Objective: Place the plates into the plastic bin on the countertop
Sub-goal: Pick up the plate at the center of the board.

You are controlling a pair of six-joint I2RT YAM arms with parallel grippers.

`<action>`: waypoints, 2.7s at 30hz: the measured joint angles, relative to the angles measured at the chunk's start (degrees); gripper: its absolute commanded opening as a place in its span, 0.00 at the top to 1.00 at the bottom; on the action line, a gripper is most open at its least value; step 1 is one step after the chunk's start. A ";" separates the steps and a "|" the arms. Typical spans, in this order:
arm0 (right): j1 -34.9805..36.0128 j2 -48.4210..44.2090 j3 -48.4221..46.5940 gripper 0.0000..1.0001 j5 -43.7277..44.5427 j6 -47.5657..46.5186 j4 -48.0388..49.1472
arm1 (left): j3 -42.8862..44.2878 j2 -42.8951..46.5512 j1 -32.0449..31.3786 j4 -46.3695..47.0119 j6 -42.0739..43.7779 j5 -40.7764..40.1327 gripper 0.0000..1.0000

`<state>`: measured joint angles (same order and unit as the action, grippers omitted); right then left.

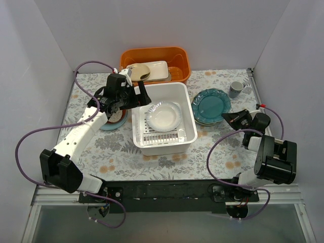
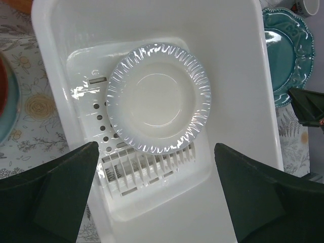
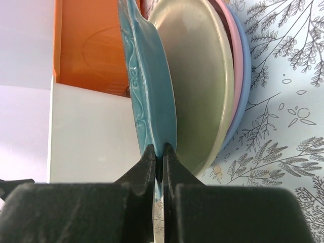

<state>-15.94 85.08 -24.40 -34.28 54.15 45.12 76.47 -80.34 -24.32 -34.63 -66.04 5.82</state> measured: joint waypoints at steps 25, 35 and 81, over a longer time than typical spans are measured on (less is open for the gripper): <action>-4.22 -13.03 0.92 0.99 1.05 -1.92 -9.33 | -10.60 2.45 16.94 3.89 -0.48 6.97 0.02; -5.81 -16.15 0.94 0.99 -0.24 -1.92 -11.87 | -15.15 2.40 23.52 5.99 -1.57 11.15 0.02; -8.98 -22.60 -3.06 0.99 -6.51 -0.57 -17.05 | -4.87 -14.86 34.21 8.22 -3.17 15.41 0.02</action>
<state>-24.93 62.48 -27.46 -40.80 53.58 28.08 71.59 -95.20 9.89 -26.41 -69.21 21.23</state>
